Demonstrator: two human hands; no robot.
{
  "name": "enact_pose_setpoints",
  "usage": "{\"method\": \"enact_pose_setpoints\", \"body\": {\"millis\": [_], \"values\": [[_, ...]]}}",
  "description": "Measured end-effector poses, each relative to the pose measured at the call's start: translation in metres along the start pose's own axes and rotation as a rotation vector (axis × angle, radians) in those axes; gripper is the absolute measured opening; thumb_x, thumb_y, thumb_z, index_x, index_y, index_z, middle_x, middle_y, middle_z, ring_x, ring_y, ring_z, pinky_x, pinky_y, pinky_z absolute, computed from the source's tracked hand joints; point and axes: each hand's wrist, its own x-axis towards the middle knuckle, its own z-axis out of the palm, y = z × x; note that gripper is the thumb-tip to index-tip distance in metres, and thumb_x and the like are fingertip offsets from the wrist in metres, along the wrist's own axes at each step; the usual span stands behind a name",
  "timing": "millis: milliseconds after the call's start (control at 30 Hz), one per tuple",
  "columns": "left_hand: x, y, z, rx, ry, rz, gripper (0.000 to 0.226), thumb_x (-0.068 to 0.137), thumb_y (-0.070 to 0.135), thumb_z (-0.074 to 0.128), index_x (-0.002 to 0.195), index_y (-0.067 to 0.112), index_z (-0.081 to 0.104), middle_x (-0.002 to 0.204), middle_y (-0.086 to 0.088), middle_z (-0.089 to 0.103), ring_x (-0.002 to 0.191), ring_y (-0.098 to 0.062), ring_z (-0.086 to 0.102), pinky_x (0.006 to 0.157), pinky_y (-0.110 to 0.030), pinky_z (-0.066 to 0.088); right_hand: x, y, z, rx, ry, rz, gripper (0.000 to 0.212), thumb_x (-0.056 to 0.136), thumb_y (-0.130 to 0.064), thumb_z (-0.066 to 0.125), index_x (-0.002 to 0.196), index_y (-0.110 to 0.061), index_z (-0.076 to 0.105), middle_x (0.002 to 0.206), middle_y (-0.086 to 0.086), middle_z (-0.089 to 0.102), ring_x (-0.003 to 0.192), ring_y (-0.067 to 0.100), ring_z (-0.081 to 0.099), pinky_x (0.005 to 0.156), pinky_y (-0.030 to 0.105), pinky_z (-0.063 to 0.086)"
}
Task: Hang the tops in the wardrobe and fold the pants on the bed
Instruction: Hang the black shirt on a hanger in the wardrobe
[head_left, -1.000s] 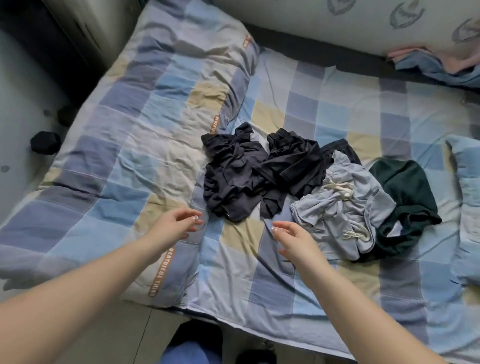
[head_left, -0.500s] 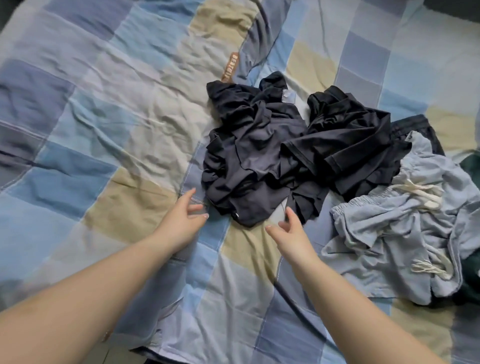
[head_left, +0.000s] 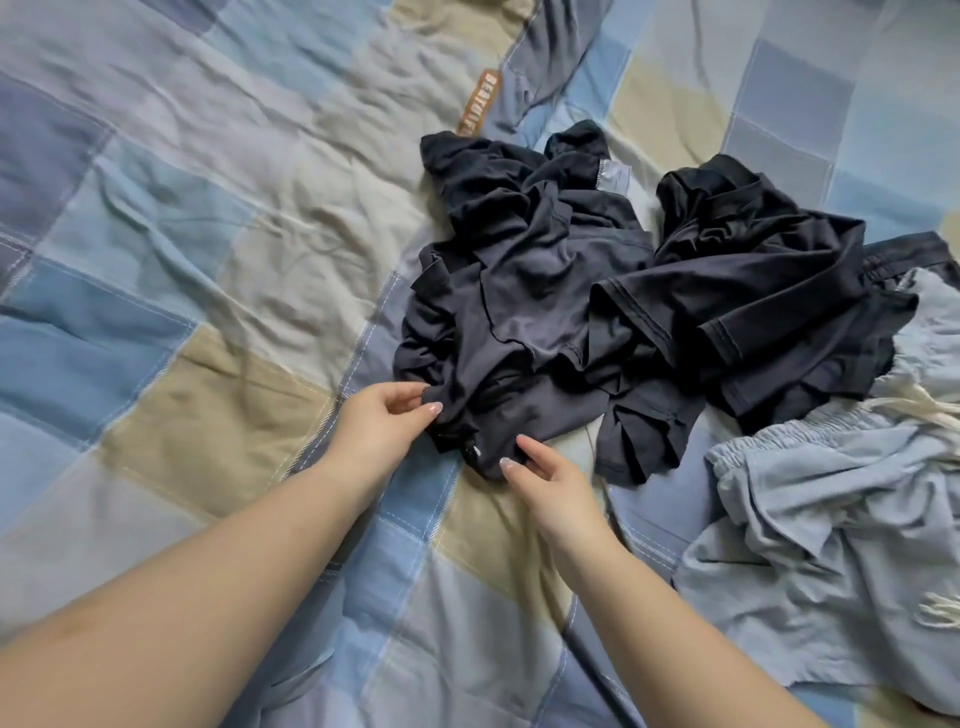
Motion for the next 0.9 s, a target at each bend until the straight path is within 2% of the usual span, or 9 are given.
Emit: {"method": "enact_pose_setpoints", "body": {"millis": [133,267,400,467,533,633,700,767,900], "values": [[-0.019,0.008,-0.001,-0.245,-0.121,-0.110,0.008,0.088,0.004,0.062,0.090,0.012,0.064,0.087,-0.004,0.062,0.078,-0.014,0.059,0.062,-0.017,0.052,-0.011,-0.007,-0.011,0.172,0.218,-0.046,0.009,0.084,-0.017,0.069,0.086,-0.025,0.067,0.088,-0.014,0.068,0.089,0.001,0.063,0.074,0.010,0.044],[-0.057,0.035,-0.003,-0.306,-0.259,-0.159,0.016,0.092,-0.001,0.053,0.088,0.014,0.056,0.070,-0.002,0.052,0.053,-0.005,0.044,0.052,-0.019,0.034,-0.040,-0.028,-0.019,0.358,0.223,0.007,0.020,0.086,-0.002,0.058,0.095,-0.020,0.058,0.094,0.008,0.058,0.082,0.019,0.053,0.076,0.034,0.042],[-0.100,0.070,0.001,-0.370,-0.497,-0.147,0.023,0.092,-0.001,0.054,0.109,0.011,0.062,0.096,-0.008,0.070,0.081,-0.018,0.058,0.074,-0.029,0.044,-0.079,-0.063,-0.023,0.486,0.058,0.042,0.036,0.088,0.006,0.041,0.105,-0.014,0.065,0.092,0.016,0.070,0.074,0.022,0.064,0.065,0.034,0.055],[-0.127,0.095,0.002,-0.327,-0.577,-0.078,0.029,0.092,-0.001,0.055,0.106,0.018,0.071,0.104,-0.003,0.072,0.092,-0.016,0.063,0.084,-0.030,0.048,-0.106,-0.086,-0.029,0.566,-0.042,0.064,0.027,0.093,-0.007,0.044,0.090,-0.008,0.071,0.088,0.017,0.070,0.070,0.021,0.067,0.057,0.029,0.053],[-0.155,0.120,0.001,-0.269,-0.636,-0.004,0.037,0.091,-0.003,0.054,0.095,0.027,0.076,0.098,0.003,0.073,0.089,-0.010,0.065,0.079,-0.025,0.051,-0.132,-0.104,-0.037,0.682,-0.087,0.100,0.042,0.095,-0.030,0.046,0.072,-0.009,0.074,0.079,0.013,0.068,0.068,0.021,0.066,0.064,0.032,0.052],[-0.194,0.149,0.000,-0.158,-0.679,0.093,0.039,0.090,-0.007,0.052,0.102,0.024,0.071,0.099,0.001,0.073,0.091,-0.008,0.065,0.081,-0.022,0.052,-0.171,-0.132,-0.058,0.725,-0.119,0.097,0.058,0.094,-0.050,0.044,0.076,-0.005,0.076,0.087,0.018,0.070,0.080,0.029,0.069,0.080,0.042,0.051],[-0.215,0.162,-0.004,-0.075,-0.671,0.136,0.034,0.089,-0.006,0.054,0.113,0.016,0.065,0.102,-0.006,0.070,0.090,-0.011,0.063,0.085,-0.023,0.050,-0.194,-0.148,-0.072,0.626,-0.104,0.044,0.044,0.093,-0.039,0.053,0.087,0.001,0.070,0.086,0.020,0.070,0.081,0.033,0.069,0.070,0.041,0.053],[-0.237,0.174,-0.012,-0.044,-0.664,0.168,0.034,0.088,-0.004,0.059,0.118,0.012,0.063,0.101,-0.007,0.068,0.087,-0.010,0.062,0.085,-0.020,0.050,-0.216,-0.162,-0.083,0.490,0.005,-0.068,0.016,0.090,-0.013,0.058,0.076,-0.005,0.058,0.064,0.011,0.060,0.062,0.028,0.063,0.053,0.033,0.048],[-0.279,0.206,-0.036,-0.070,-0.541,0.249,0.025,0.086,0.001,0.065,0.101,0.021,0.066,0.096,-0.003,0.070,0.086,-0.008,0.064,0.083,-0.019,0.051,-0.273,-0.207,-0.104,0.309,0.102,-0.247,0.024,0.086,0.001,0.051,0.069,-0.012,0.063,0.066,0.008,0.060,0.065,0.024,0.058,0.059,0.030,0.044]]}}
